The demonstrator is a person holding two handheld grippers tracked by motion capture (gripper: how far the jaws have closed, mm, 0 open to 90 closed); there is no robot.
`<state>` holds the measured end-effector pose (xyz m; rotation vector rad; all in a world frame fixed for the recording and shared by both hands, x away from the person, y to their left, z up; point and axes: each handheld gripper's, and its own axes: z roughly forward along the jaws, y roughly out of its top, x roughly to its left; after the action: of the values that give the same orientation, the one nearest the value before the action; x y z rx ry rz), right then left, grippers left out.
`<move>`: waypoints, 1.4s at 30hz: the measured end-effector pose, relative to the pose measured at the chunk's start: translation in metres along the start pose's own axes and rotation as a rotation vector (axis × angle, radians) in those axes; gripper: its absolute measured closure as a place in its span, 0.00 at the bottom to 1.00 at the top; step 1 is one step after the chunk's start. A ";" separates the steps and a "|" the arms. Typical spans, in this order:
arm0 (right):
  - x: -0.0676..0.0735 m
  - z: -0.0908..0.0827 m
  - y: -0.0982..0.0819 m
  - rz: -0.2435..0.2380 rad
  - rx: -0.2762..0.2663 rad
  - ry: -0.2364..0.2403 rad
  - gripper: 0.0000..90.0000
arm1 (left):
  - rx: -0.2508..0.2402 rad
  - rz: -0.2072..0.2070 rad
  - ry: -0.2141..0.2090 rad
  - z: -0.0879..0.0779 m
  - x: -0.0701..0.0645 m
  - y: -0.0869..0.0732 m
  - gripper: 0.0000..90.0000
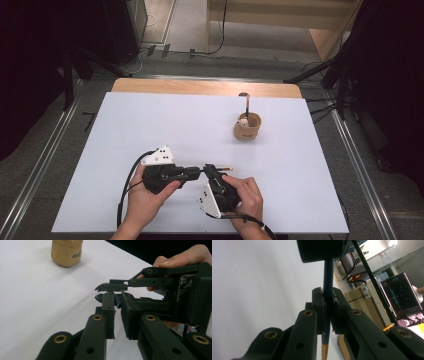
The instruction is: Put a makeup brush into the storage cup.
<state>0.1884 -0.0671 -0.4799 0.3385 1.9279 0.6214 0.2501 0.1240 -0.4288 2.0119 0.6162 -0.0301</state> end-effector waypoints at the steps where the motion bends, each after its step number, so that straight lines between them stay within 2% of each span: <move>1: 0.000 0.000 0.000 0.002 0.001 0.003 0.94 | 0.000 0.002 0.003 -0.001 0.000 0.000 0.94; 11: -0.001 0.000 -0.001 0.015 -0.006 0.017 0.93 | 0.001 0.006 0.025 0.000 0.000 -0.001 0.96; 17: -0.003 0.002 -0.002 0.070 -0.040 0.028 0.73 | -0.006 0.016 0.046 -0.002 0.001 -0.002 0.96; 20: -0.004 0.002 -0.003 0.120 -0.052 0.034 0.57 | -0.018 0.019 0.055 -0.004 0.002 -0.002 0.97; 21: -0.005 0.003 -0.003 0.146 -0.049 0.036 0.50 | -0.026 0.016 0.057 -0.005 0.003 -0.002 0.97; 25: -0.011 0.003 -0.005 0.254 -0.055 0.053 0.33 | -0.049 0.006 0.073 -0.009 0.008 -0.003 0.97; 29: -0.020 0.001 -0.010 0.386 -0.078 0.099 0.30 | -0.080 -0.002 0.093 -0.014 0.011 -0.005 0.97; 34: -0.027 -0.005 -0.013 0.497 -0.129 0.137 0.30 | -0.105 -0.007 0.112 -0.018 0.014 -0.006 0.97; 36: -0.028 -0.008 -0.013 0.576 -0.145 0.156 0.28 | -0.121 -0.014 0.118 -0.019 0.015 -0.007 0.97; 38: -0.030 -0.010 -0.015 0.676 -0.161 0.182 0.29 | -0.133 -0.012 0.125 -0.020 0.016 -0.008 0.97; 40: -0.033 -0.011 -0.017 0.789 -0.153 0.227 0.30 | -0.151 -0.015 0.131 -0.022 0.017 -0.009 0.97; 42: -0.035 -0.013 -0.019 0.885 -0.137 0.264 0.26 | -0.167 -0.013 0.134 -0.023 0.018 -0.009 0.97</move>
<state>0.1925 -0.1035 -0.4591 1.0884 1.9134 1.4175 0.2560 0.1537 -0.4294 1.8585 0.6933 0.1449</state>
